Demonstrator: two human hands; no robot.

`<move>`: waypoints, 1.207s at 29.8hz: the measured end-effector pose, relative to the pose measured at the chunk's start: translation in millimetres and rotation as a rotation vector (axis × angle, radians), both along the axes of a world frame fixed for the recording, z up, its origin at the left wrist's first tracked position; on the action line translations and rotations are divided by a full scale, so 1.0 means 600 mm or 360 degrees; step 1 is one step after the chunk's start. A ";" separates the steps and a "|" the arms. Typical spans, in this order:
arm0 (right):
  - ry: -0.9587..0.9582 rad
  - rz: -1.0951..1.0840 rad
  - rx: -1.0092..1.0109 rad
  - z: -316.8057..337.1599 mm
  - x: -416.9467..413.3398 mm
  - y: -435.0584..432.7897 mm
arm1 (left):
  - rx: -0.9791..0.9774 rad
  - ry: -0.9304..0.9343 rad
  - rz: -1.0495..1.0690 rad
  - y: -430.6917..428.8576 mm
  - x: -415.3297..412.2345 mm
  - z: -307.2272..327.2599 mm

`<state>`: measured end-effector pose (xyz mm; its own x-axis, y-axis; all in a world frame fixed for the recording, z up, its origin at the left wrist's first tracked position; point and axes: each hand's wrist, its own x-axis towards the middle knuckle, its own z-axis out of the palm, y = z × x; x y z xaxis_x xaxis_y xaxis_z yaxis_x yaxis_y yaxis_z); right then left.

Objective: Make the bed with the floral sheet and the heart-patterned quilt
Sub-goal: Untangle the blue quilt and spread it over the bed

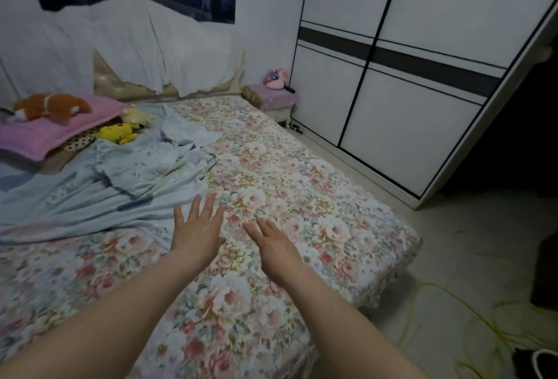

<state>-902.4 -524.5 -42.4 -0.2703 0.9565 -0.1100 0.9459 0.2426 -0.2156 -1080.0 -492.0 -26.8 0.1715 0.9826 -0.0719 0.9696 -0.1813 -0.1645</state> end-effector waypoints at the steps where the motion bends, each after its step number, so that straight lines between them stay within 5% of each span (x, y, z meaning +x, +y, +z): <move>1: 0.0013 -0.0022 0.0008 0.005 0.002 0.009 | 0.0009 -0.0007 -0.0004 0.014 0.000 0.003; 13: 0.0003 -0.0208 0.0017 0.004 0.025 0.086 | -0.0024 -0.0043 -0.0233 0.106 0.061 -0.015; 21: 0.0019 -0.0066 0.0053 0.013 0.088 0.157 | -0.0012 -0.0061 -0.0086 0.147 0.125 -0.020; 36: -0.0031 0.0362 0.0159 0.012 0.458 0.261 | 0.0104 -0.0107 0.0324 0.193 0.459 0.002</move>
<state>-627.8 -367.9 -35.0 -0.4789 0.8775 -0.0255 0.8681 0.4691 -0.1621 -804.4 -376.3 -25.7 -0.0284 0.9996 -0.0020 0.9942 0.0280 -0.1036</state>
